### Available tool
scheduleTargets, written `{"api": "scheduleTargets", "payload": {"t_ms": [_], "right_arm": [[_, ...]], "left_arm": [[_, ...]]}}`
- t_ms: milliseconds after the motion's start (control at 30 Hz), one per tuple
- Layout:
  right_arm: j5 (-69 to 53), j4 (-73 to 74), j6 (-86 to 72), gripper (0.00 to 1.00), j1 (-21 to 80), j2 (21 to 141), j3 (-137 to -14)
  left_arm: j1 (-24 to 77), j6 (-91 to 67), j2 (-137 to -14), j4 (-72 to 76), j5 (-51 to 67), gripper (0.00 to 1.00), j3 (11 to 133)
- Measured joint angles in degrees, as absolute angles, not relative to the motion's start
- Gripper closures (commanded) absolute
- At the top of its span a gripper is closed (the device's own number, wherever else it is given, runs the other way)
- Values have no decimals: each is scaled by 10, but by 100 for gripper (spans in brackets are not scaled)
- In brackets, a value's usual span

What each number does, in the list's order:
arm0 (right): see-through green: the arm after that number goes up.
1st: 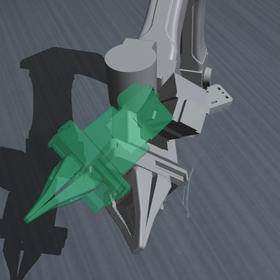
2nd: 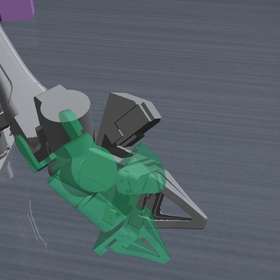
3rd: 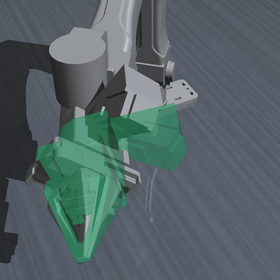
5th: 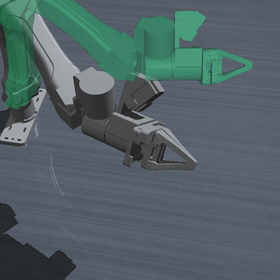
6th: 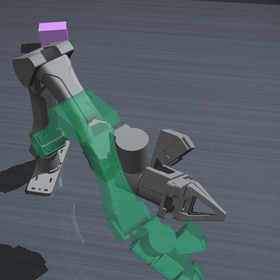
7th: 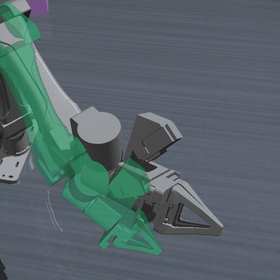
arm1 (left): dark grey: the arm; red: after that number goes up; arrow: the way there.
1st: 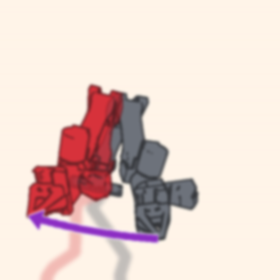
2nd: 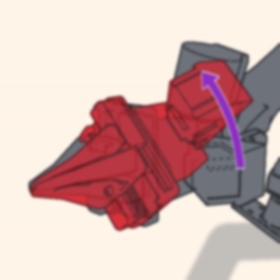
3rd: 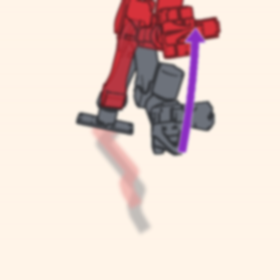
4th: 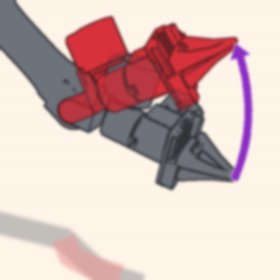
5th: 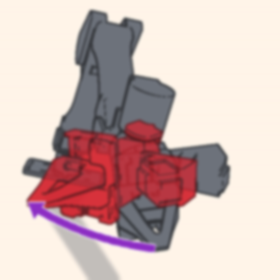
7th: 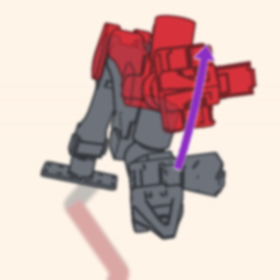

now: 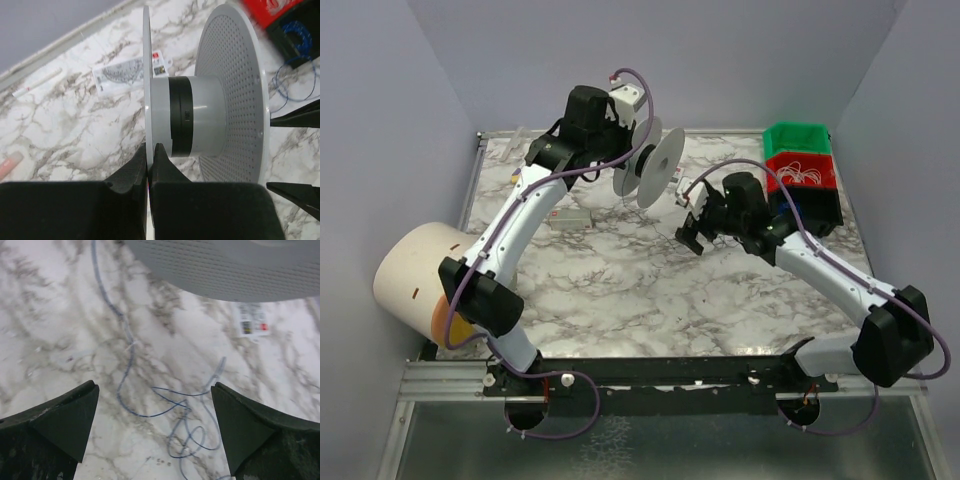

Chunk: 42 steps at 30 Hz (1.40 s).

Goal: Wrap the cables
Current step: Wrap the cable around the cable reel.

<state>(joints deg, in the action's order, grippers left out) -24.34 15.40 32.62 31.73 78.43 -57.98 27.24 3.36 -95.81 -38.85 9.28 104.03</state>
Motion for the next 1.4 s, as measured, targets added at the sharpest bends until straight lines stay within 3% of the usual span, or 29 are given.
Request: {"api": "scheduleTargets", "payload": {"t_ms": [200,533,867,933,1067,1100,1133,1300,1400], "right_arm": [[-140,43,285,2,310,732,-554],[-316,-1,299,1,310,741,-491],[-332,-75,340,8,311,851,-447],[-320,-98,340,14,311,881,-447],[-274,-130,339,42,311,940,-456],[-260,-137,339,52,311,950,-460],[-246,-142,339,69,311,957,-463],[-180,-175,335,75,311,960,-465],[-151,-183,330,89,303,955,-465]], "left_arm": [[272,0,-958,-375,99,100,1100],[265,-48,-958,-373,141,100,1103],[217,-88,-945,-356,207,100,1087],[206,-99,-928,-346,221,100,1067],[183,-118,-893,-326,248,100,1030],[178,-123,-885,-323,253,100,1024],[172,-129,-879,-320,258,100,1020],[150,-145,-856,-304,276,100,1013],[146,-146,-848,-295,279,100,1004]]}}
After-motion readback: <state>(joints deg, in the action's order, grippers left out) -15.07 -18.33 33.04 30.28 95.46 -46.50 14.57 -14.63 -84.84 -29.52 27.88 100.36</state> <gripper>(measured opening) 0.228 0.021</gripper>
